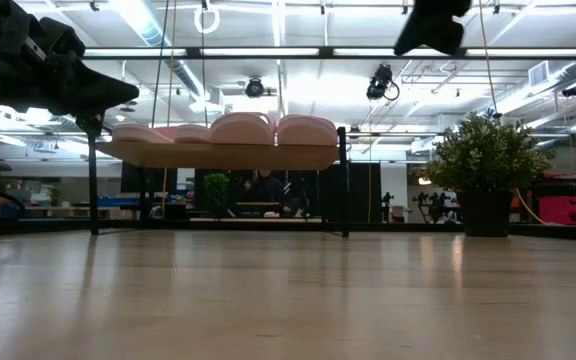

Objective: Pick and place slides into the shelf
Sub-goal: Return to Home Position

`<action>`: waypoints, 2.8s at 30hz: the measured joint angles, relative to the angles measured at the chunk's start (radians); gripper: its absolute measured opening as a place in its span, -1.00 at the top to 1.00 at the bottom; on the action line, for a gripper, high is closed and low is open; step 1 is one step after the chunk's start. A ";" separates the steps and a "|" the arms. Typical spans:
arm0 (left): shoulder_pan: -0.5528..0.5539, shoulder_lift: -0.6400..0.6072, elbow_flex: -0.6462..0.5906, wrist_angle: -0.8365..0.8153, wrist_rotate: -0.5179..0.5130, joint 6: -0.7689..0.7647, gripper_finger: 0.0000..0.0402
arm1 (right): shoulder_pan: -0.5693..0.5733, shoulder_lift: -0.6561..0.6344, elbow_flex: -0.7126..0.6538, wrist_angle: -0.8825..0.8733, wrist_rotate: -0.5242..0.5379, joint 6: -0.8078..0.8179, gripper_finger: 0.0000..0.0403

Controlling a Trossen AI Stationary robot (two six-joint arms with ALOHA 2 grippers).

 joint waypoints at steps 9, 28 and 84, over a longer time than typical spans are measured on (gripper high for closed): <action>0.000 0.000 -0.001 0.025 0.000 -0.007 0.84 | 0.044 -0.287 -0.278 0.158 0.129 0.145 1.00; 0.000 0.000 -0.001 0.050 0.000 -0.007 0.83 | 0.135 -0.758 -0.709 0.410 0.399 0.184 1.00; 0.000 0.000 -0.001 0.051 0.000 -0.008 0.90 | 0.131 -1.199 -1.192 1.146 0.230 -0.136 1.00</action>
